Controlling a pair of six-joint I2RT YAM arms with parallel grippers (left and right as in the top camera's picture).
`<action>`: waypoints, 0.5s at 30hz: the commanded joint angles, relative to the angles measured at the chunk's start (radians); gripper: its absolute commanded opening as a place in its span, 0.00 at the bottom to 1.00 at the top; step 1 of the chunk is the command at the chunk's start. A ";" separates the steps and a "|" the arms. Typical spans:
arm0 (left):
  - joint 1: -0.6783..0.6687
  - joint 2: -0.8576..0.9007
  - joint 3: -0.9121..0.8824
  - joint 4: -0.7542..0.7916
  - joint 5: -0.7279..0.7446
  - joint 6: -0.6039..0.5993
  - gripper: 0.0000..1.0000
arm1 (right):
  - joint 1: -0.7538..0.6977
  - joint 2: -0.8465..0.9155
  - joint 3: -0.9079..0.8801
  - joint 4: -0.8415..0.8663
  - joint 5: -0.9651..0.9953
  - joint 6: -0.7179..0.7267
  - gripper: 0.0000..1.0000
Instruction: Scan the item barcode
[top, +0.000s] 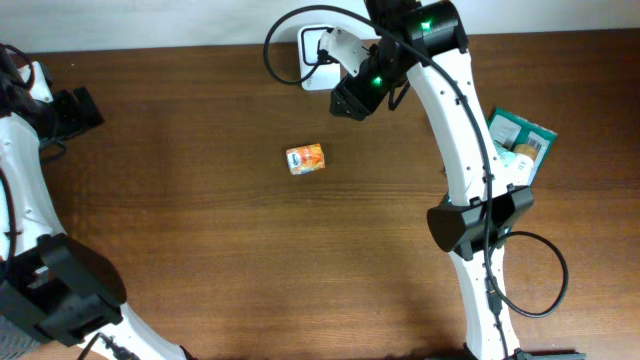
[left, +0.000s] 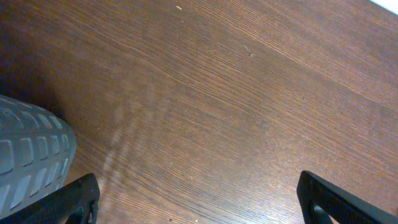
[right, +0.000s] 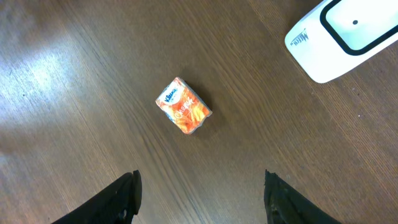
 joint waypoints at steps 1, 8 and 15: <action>0.009 -0.006 0.014 0.002 -0.004 -0.014 0.99 | -0.002 -0.015 0.003 0.003 -0.020 -0.004 0.60; 0.009 -0.006 0.014 0.002 -0.004 -0.013 0.99 | 0.025 0.019 0.002 0.040 -0.018 -0.004 0.62; 0.009 -0.006 0.014 0.002 -0.004 -0.013 0.99 | 0.082 0.181 -0.003 0.021 -0.020 -0.151 0.62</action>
